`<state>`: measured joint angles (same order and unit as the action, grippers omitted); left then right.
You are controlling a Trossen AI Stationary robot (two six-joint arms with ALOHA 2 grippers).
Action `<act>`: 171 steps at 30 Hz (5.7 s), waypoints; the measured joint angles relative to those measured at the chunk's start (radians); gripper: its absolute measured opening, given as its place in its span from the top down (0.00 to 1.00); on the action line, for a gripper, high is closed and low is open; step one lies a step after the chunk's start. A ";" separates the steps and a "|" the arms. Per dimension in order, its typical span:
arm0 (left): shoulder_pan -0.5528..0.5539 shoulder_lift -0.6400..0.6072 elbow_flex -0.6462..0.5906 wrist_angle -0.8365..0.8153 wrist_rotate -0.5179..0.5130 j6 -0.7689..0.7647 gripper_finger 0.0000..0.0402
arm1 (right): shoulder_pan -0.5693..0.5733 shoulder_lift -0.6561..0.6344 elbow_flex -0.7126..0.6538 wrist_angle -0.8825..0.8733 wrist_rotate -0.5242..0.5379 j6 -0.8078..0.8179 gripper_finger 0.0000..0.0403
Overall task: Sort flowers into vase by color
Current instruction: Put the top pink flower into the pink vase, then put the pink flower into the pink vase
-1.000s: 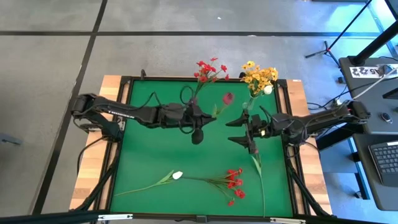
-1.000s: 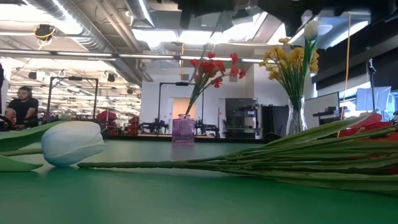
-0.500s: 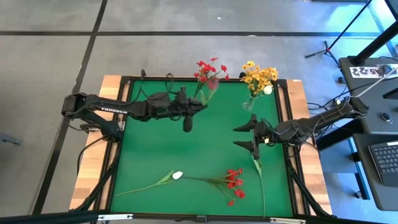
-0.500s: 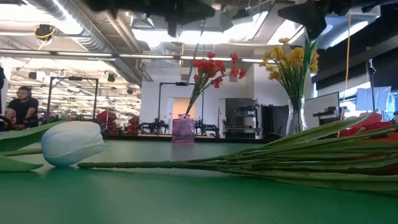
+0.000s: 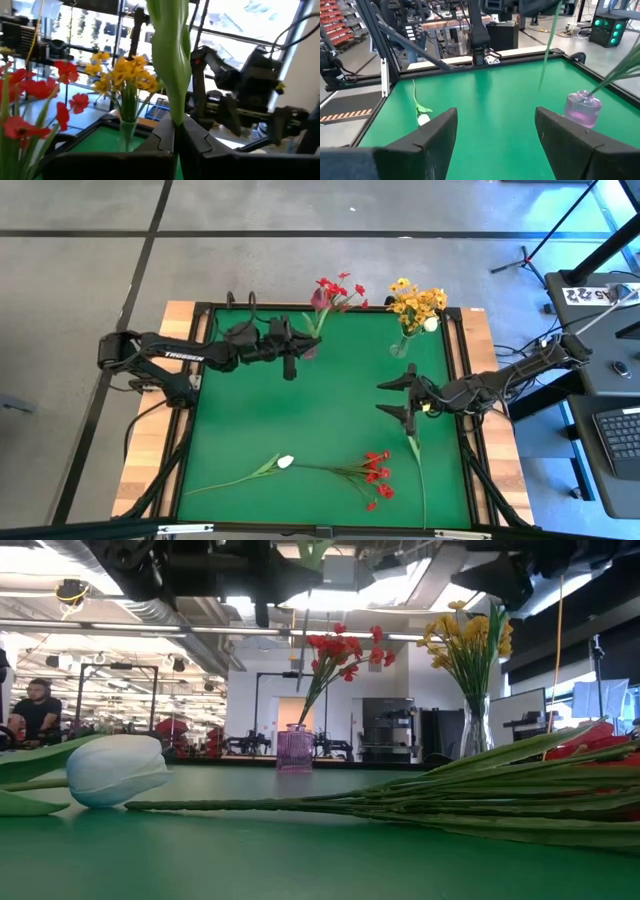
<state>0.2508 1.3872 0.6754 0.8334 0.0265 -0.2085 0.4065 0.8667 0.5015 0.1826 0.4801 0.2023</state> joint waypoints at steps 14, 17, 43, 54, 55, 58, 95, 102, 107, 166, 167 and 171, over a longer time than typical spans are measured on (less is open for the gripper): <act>0.129 0.009 0.000 0.010 0.096 -0.071 1.00 | 0.000 -0.047 -0.193 0.254 0.003 0.011 0.34; 0.142 0.043 0.000 0.040 0.097 -0.074 1.00 | 0.000 -0.047 -0.229 0.311 0.003 0.011 0.34; 0.300 0.157 0.037 0.075 0.035 -0.025 1.00 | -0.001 -0.047 -0.263 0.370 -0.019 0.021 0.34; 0.299 0.235 0.037 0.110 0.036 -0.044 1.00 | -0.001 -0.047 -0.263 0.368 -0.020 0.026 0.34; 0.299 0.237 0.037 0.109 0.036 -0.044 1.00 | -0.001 -0.047 -0.263 0.368 -0.020 0.025 0.34; 0.299 0.237 0.037 0.094 0.036 -0.045 1.00 | -0.001 -0.047 -0.263 0.368 -0.020 0.025 0.34; 0.261 0.033 0.037 -0.522 -0.065 0.009 0.56 | 0.000 -0.046 -0.264 0.358 -0.050 0.036 0.34; 0.220 -0.086 0.037 -0.665 -0.073 0.009 0.56 | 0.000 -0.046 -0.264 0.335 -0.040 0.064 0.34; 0.114 -0.166 0.037 -0.721 -0.072 0.010 0.56 | 0.000 -0.046 -0.251 0.331 -0.085 0.113 0.34; -0.523 -0.182 0.037 -0.832 -0.412 -0.052 0.56 | 0.379 0.279 0.102 -0.733 -0.465 1.469 0.34; -0.523 -0.182 0.037 -0.832 -0.412 -0.052 0.56 | 0.379 0.283 0.102 -0.742 -0.453 1.483 0.34; -0.524 -0.182 0.037 -0.832 -0.412 -0.052 0.56 | 0.378 0.307 0.102 -0.769 -0.418 1.514 0.34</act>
<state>-0.2729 1.2049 0.7120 0.0013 -0.3855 -0.2604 0.7849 1.1740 0.6033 -0.5867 0.0625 1.7160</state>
